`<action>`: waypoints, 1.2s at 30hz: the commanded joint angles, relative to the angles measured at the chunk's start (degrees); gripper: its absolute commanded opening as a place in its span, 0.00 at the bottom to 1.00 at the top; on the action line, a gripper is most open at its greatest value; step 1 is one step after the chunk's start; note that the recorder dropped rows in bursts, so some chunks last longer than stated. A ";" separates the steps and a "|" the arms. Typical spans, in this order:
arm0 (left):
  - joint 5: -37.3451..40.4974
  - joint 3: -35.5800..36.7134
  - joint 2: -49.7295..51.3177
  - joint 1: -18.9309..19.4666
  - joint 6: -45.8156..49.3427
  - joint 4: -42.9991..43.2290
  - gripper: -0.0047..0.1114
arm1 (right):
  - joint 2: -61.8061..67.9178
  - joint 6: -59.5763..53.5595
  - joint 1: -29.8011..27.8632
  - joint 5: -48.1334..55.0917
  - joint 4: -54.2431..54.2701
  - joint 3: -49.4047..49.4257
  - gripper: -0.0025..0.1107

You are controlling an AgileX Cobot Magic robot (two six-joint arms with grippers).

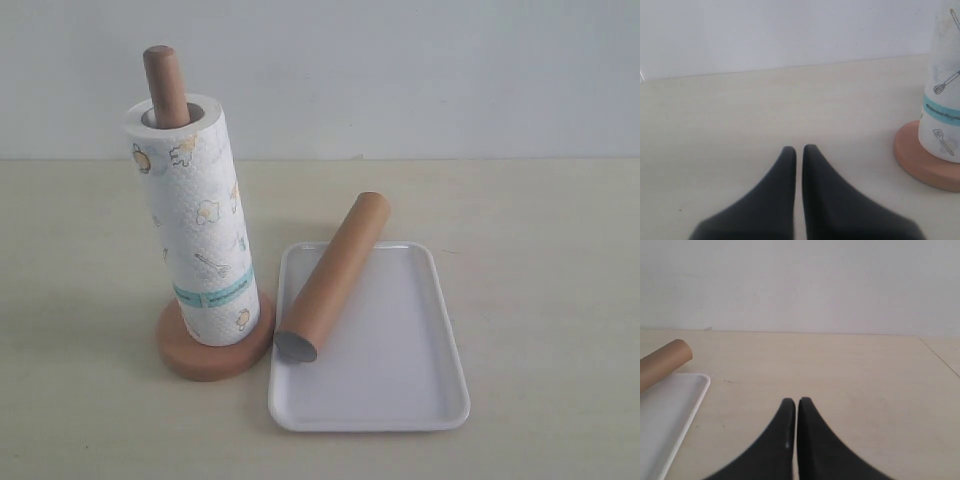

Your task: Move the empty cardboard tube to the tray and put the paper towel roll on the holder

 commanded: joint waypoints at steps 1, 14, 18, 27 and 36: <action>-0.04 0.16 -0.16 0.12 0.30 -0.29 0.08 | -0.29 0.36 -1.60 1.35 0.14 0.19 0.03; -0.04 0.16 -0.16 0.12 0.30 -0.29 0.08 | -0.29 1.29 -1.60 7.11 0.44 0.19 0.03; -0.04 0.16 -0.16 0.12 0.30 -0.29 0.08 | -0.29 1.29 -1.60 7.11 0.44 0.19 0.03; -0.04 0.16 -0.16 0.12 0.30 -0.29 0.08 | -0.29 1.29 -1.60 7.11 0.44 0.19 0.03; -0.04 0.16 -0.16 0.12 0.30 -0.29 0.08 | -0.29 1.40 -1.60 7.11 0.14 0.19 0.03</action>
